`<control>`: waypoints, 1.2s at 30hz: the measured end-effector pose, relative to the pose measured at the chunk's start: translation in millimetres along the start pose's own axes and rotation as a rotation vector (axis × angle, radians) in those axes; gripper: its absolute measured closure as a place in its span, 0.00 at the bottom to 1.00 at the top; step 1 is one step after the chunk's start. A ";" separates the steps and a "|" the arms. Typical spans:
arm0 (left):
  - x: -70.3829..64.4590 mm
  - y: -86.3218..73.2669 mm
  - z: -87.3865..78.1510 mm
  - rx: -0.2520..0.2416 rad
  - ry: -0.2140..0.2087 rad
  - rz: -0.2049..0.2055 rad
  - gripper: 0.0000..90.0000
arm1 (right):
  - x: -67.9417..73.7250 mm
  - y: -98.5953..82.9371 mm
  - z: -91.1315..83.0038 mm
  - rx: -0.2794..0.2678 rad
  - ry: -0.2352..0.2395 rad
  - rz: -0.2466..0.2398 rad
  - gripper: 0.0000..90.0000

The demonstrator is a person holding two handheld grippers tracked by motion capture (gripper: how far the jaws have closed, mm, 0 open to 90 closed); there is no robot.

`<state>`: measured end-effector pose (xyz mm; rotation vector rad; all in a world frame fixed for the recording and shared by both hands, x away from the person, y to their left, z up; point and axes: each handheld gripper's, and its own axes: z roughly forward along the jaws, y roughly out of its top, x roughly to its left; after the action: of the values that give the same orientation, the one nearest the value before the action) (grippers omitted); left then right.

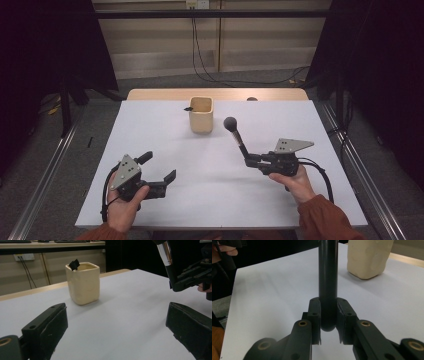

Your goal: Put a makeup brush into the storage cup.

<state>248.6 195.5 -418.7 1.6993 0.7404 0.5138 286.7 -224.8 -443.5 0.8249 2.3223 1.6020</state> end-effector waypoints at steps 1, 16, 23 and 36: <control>-1.3 0.7 1.6 -0.003 -0.005 -0.002 0.04 | 0.7 0.7 -0.5 -0.004 0.004 -0.001 0.84; -22.7 23.2 47.0 -0.005 -0.093 0.000 0.03 | 14.7 8.0 6.2 -0.022 0.059 -0.034 0.84; -29.1 32.6 66.0 0.002 -0.123 0.011 0.03 | 19.2 10.8 14.9 -0.020 0.074 -0.045 0.84; -50.2 45.7 98.1 -0.003 -0.220 -0.008 0.03 | 22.3 11.9 21.1 -0.019 0.078 -0.055 0.84</control>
<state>289.3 85.5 -396.7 1.7169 0.5868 0.3149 282.0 -192.7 -437.8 0.7002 2.3570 1.6583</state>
